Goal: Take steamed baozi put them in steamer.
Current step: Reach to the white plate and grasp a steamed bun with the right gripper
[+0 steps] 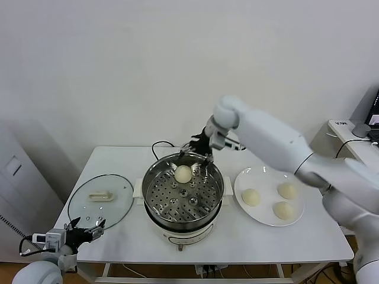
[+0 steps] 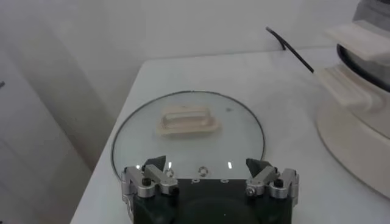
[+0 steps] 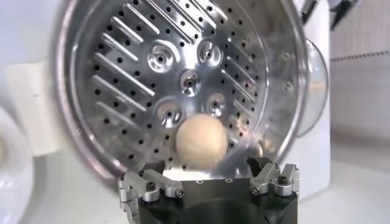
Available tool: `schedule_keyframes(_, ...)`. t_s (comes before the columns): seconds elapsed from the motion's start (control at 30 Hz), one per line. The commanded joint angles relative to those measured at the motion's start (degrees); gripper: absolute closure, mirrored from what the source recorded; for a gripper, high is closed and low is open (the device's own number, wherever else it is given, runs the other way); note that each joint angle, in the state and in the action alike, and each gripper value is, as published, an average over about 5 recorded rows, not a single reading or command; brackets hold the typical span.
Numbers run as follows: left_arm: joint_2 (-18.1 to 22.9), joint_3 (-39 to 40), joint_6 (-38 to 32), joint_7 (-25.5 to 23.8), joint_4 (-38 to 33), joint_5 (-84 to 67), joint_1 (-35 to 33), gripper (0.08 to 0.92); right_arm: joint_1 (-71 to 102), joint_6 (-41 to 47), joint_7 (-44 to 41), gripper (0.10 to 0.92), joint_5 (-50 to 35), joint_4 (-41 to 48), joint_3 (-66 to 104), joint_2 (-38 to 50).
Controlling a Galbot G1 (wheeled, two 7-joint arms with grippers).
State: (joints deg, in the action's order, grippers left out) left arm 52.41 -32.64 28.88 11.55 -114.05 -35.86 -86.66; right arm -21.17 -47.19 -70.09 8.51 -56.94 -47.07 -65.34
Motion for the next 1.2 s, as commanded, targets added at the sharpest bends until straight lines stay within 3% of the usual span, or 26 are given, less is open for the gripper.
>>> schedule_keyframes(0.03, -0.2, -0.2, 0.1, 0.0, -0.5, -0.1, -0.3, 0.177, -12.7, 28.6, -6.2, 0.203, -21.6, 5.7, -16.9, 7.9)
schedule_keyframes(0.17, -0.3, -0.3, 0.1, 0.0, -0.5, -0.3, -0.3, 0.177, -13.2, 38.4, -6.4, 0.203, -25.8, 4.7, -22.2, 10.6)
schedule_keyframes(0.37, -0.1, -0.3, 0.1, 0.0, -0.3, -0.3, -0.4, 0.177, -11.2, 43.5, -6.1, 0.203, -27.0, 4.6, -25.1, 12.8)
schedule_keyframes(1.2, 0.1, -0.4, 0.1, 0.0, 0.0, -0.2, -0.5, 0.177, 8.3, 46.5, 0.2, 0.203, -20.3, 8.8, -15.8, 13.3)
